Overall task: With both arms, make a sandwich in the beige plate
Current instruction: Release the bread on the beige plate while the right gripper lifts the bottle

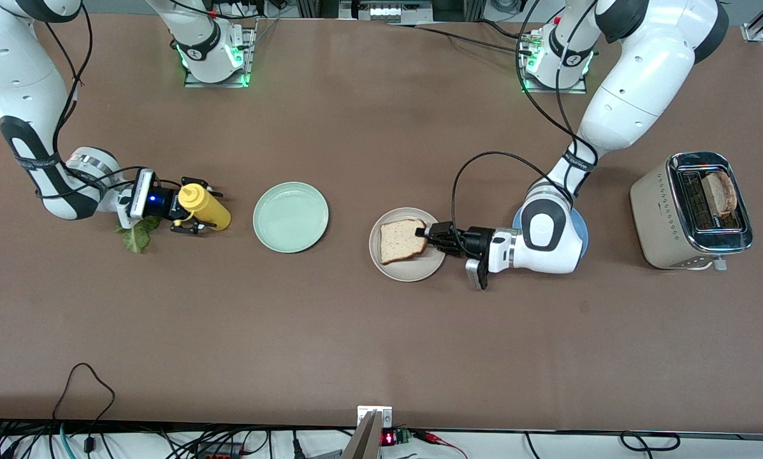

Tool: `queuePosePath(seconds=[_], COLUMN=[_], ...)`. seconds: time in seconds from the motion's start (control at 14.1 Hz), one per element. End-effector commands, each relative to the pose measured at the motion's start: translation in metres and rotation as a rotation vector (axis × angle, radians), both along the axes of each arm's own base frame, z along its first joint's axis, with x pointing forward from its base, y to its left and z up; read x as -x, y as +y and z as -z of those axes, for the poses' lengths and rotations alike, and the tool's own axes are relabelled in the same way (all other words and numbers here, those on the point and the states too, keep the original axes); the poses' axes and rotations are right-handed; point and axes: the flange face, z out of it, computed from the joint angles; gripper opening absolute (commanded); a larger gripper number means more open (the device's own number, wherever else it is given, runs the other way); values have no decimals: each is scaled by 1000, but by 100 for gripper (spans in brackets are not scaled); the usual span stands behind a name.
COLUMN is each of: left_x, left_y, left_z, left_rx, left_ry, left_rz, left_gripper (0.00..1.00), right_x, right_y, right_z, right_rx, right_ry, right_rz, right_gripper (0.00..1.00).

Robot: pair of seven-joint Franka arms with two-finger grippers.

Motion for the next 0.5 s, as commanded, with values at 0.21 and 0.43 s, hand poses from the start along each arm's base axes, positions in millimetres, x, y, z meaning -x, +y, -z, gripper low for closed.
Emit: queuePosePath(seconds=[0.21, 0.43], left_x=[-23, -22], left_y=[21, 17], left_z=[-73, -106], left_rx=[-263, -387], left_ry=[-97, -111], left_rz=[129, 164], left_gripper=[100, 100], right_x=[-24, -43], right_y=[5, 11], right_z=[-32, -63], right_rx=[70, 175], right_ry=[-45, -29], right_rz=[-4, 7], right_gripper=[32, 32])
